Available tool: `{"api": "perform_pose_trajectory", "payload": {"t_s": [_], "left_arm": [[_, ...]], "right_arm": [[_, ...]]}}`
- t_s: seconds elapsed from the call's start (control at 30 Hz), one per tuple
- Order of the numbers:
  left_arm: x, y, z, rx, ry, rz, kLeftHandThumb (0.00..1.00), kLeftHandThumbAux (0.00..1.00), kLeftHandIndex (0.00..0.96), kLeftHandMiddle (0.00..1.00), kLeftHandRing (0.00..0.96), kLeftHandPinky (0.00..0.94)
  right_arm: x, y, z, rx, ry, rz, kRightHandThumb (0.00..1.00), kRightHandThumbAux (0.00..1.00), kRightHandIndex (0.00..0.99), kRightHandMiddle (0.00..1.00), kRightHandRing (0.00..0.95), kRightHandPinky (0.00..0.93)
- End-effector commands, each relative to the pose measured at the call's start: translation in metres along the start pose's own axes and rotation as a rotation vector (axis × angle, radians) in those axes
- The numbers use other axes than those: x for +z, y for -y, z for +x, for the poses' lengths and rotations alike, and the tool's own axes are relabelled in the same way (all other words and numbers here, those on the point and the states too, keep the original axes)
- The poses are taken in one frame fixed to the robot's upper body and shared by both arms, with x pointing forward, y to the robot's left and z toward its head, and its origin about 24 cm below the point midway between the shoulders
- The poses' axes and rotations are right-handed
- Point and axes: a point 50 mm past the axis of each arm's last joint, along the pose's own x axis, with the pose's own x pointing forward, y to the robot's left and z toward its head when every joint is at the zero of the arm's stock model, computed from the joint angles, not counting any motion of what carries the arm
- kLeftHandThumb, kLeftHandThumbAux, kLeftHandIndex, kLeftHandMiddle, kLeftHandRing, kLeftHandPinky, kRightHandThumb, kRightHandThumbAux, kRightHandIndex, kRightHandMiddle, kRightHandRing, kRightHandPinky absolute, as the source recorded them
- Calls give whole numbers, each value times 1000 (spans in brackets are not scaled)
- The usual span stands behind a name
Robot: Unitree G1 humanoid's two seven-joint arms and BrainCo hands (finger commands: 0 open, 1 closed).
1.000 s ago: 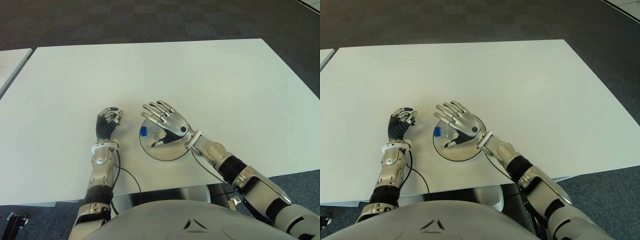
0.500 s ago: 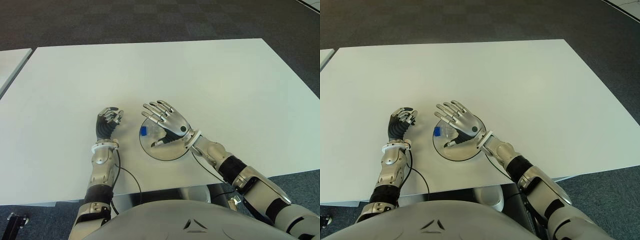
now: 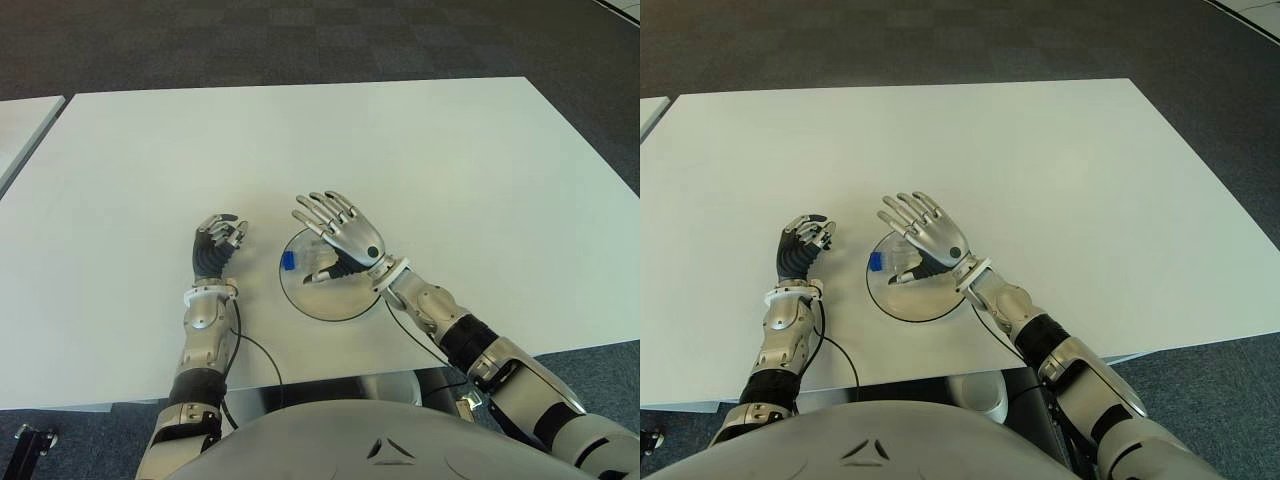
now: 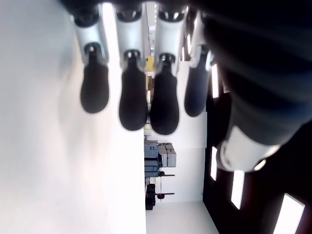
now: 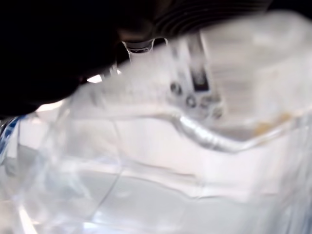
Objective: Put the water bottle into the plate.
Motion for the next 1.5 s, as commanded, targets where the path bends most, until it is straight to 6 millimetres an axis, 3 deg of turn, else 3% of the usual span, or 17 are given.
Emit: {"api": "perform_pose_trajectory", "payload": {"t_s": [0.03, 0.2, 0.4, 0.67, 0.83, 1.37, 1.5], "left_arm": [[-13, -1, -5, -11, -76, 8, 707, 714, 436, 674, 657, 633], [-13, 0, -5, -6, -73, -11, 708, 714, 436, 674, 655, 635], [-13, 0, -4, -2, -73, -16, 708, 713, 435, 675, 656, 635], [-13, -1, -4, -5, -71, -13, 708, 713, 436, 685, 666, 653], [-12, -1, -3, -3, -72, -1, 709, 713, 436, 688, 670, 648], [-9, -1, -3, -2, -76, -4, 708, 713, 435, 677, 656, 641], [-9, -2, -2, 0, -81, -12, 708, 713, 435, 679, 660, 646]], "right_arm": [[-8, 3, -5, -54, -65, 19, 7, 271, 0, 0, 0, 0], [-12, 7, -5, -234, -133, 103, 19, 307, 0, 0, 0, 0], [-27, 16, -4, -465, -180, 362, 31, 397, 0, 0, 0, 0], [-39, 35, -7, -571, -189, 658, 72, 491, 0, 0, 0, 0], [-47, 37, -14, -607, -271, 728, 90, 518, 0, 0, 0, 0], [-73, 20, -34, -751, -612, 938, 49, 667, 0, 0, 0, 4], [-77, 10, -37, -784, -733, 1094, 46, 732, 13, 0, 0, 24]]}}
